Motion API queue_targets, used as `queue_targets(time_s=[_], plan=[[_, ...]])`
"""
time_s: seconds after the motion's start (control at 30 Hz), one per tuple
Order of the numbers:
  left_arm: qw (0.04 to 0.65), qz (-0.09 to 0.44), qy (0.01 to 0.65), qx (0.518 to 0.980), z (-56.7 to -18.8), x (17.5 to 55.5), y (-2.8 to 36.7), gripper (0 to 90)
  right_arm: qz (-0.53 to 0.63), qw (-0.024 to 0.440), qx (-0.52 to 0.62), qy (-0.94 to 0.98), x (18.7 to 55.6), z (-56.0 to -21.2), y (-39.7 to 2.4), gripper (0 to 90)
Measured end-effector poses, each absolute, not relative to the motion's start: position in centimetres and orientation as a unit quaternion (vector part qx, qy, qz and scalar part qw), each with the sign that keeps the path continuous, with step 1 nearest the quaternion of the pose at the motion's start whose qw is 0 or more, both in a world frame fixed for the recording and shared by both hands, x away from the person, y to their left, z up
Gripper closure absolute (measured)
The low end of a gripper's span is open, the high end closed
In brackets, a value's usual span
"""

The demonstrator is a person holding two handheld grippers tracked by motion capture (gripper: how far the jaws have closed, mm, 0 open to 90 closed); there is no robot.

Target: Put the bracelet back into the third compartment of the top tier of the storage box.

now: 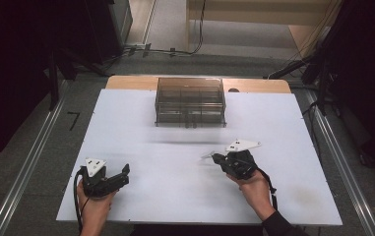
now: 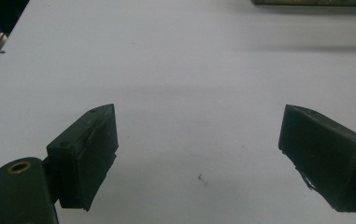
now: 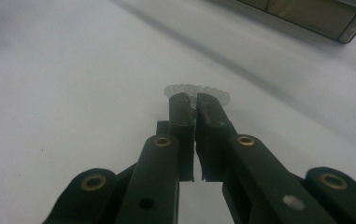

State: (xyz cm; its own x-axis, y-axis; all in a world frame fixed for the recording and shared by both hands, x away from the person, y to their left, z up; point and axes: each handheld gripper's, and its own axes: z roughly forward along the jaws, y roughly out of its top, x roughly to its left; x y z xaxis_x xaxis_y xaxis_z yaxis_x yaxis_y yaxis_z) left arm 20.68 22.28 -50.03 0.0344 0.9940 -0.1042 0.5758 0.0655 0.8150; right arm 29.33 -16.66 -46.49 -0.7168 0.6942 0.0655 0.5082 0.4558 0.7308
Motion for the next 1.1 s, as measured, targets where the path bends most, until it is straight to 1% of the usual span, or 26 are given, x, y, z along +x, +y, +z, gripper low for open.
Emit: queue_targets(time_s=[1.1], plan=[[0.362, 0.285, 0.635, 0.620, -50.1, 20.7, 22.4, 12.1, 0.424, 0.138, 0.363, 0.818, 30.4, -43.2, -17.2, 84.0]])
